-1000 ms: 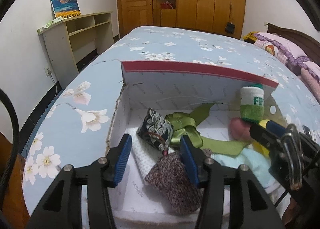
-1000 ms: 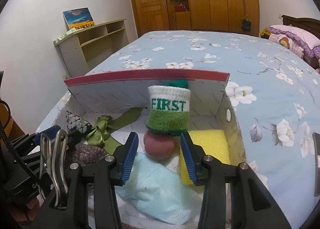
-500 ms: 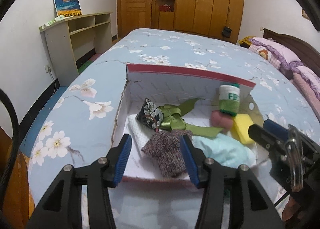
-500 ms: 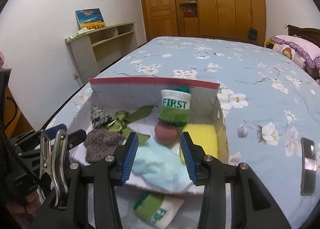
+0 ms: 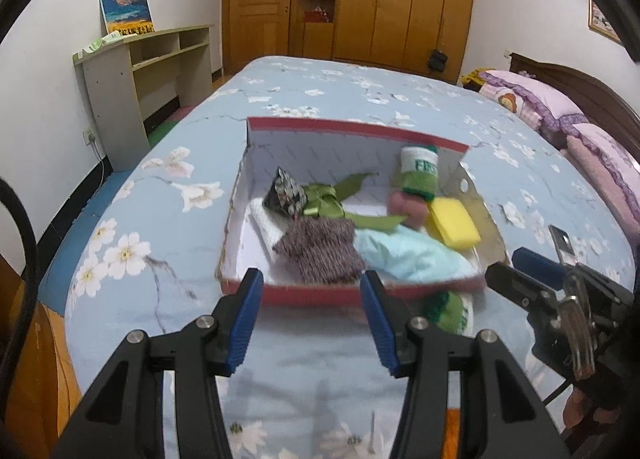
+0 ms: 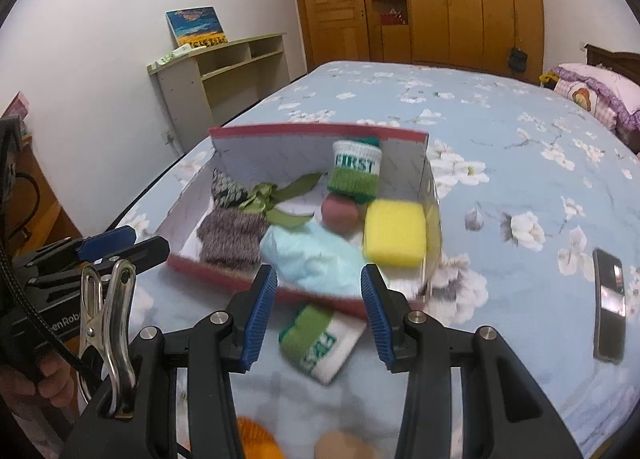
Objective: Organize soft objects
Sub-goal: 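Grasp the white mesh bag with the left tool while the right tool grasps the beige sponge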
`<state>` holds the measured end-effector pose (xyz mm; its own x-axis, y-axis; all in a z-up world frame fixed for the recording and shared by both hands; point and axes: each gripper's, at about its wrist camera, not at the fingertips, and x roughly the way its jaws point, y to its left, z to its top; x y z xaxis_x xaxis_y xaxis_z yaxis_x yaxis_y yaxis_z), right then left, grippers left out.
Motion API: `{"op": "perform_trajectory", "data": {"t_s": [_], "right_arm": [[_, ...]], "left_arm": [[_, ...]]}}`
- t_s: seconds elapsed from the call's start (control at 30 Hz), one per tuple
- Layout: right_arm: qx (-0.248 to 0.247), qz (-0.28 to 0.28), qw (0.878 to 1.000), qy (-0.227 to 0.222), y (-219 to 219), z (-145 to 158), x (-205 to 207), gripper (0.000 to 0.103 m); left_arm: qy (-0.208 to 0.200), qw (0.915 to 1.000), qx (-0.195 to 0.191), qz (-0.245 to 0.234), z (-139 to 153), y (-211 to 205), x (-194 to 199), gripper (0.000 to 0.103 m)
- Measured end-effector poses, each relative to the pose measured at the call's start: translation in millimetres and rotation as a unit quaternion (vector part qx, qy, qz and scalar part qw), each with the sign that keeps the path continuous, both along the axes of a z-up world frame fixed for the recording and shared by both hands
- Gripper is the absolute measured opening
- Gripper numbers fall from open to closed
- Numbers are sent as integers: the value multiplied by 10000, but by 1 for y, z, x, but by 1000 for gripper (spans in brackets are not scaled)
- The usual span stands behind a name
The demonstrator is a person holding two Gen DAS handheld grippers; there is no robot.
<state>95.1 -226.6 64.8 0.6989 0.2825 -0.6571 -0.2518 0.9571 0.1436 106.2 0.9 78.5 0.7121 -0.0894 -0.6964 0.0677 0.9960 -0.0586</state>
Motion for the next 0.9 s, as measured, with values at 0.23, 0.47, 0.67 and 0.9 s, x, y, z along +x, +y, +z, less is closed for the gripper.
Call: {"op": "perform_trajectory", "data": {"t_s": [0.23, 0.47, 0.67, 0.9], "right_arm": [[-91, 7, 9999, 106, -11, -9, -28, 45], [-313, 118, 9993, 175, -15, -19, -56, 45], [-405, 111, 9986, 326, -23, -34, -69, 45], [-380, 50, 9980, 506, -31, -47, -75, 45]], "left_arm": [[206, 9996, -84, -192, -10, -3, -22, 53], [509, 9966, -137, -640, -25, -17, -45, 53], [601, 9922, -106, -1090, -33, -34, -63, 53], [880, 9901, -15, -1090, -54, -35, -66, 53]]}}
